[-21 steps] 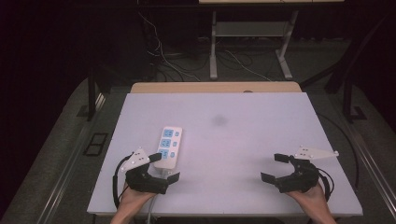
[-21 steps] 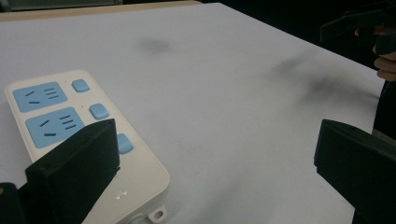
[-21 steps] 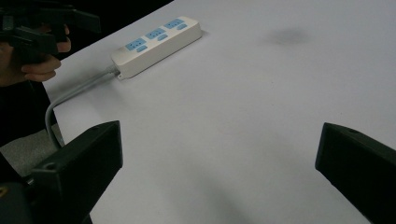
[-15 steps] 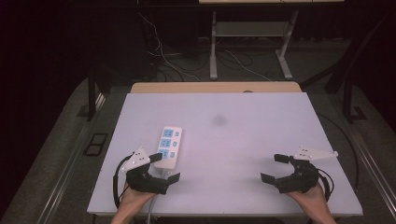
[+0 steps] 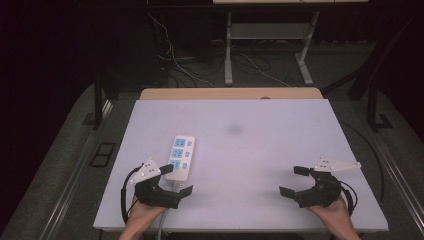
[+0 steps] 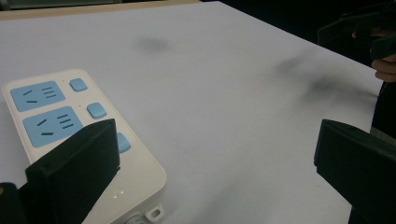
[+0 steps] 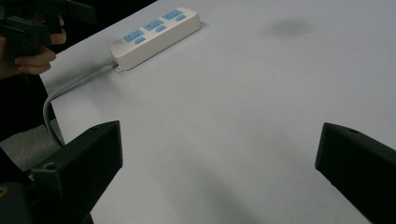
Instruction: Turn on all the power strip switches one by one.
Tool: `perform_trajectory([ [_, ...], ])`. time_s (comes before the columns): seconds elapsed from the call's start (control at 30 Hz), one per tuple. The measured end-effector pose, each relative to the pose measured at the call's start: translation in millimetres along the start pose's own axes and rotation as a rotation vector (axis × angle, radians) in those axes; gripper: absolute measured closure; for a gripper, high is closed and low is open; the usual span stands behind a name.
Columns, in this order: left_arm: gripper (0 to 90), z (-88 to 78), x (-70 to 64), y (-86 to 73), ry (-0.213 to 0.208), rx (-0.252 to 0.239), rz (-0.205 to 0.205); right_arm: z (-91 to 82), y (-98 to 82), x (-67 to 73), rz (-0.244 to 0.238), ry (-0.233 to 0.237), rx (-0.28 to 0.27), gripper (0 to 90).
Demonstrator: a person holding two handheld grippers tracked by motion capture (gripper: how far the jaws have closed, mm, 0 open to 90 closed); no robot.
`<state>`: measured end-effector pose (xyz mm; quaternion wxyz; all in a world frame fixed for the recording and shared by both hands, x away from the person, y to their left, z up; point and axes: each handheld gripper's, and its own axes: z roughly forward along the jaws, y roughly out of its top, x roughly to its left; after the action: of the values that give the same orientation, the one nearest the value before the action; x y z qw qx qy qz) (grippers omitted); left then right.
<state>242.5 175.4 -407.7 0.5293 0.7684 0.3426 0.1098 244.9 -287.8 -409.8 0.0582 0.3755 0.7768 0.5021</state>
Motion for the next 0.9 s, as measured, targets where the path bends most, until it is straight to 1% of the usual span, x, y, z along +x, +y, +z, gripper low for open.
perform_trajectory([
  [0.1, 0.0, -1.2, -1.6, 0.6, 0.000, 0.000, 0.002, 0.1, -0.1, -0.2, 0.003, 0.001, 0.001, 0.5],
  [0.27, 0.0, -2.4, -2.5, 2.6, -0.002, 0.014, 0.013, -0.7, -0.7, -1.1, 0.004, -0.003, 0.001, 0.5],
  [0.4, 0.0, -3.8, -3.1, 4.1, -0.009, 0.012, 0.006, -1.6, -0.9, -1.6, 0.003, -0.005, -0.001, 0.5],
  [0.63, 0.0, -4.5, -3.9, 8.3, -0.023, 0.042, 0.005, -1.2, -1.5, -1.2, 0.000, -0.009, 0.001, 0.5],
  [0.9, 0.0, -4.5, -1.7, 16.4, -0.032, 0.083, 0.020, -1.1, -2.4, -0.1, -0.004, -0.010, 0.006, 0.5],
])
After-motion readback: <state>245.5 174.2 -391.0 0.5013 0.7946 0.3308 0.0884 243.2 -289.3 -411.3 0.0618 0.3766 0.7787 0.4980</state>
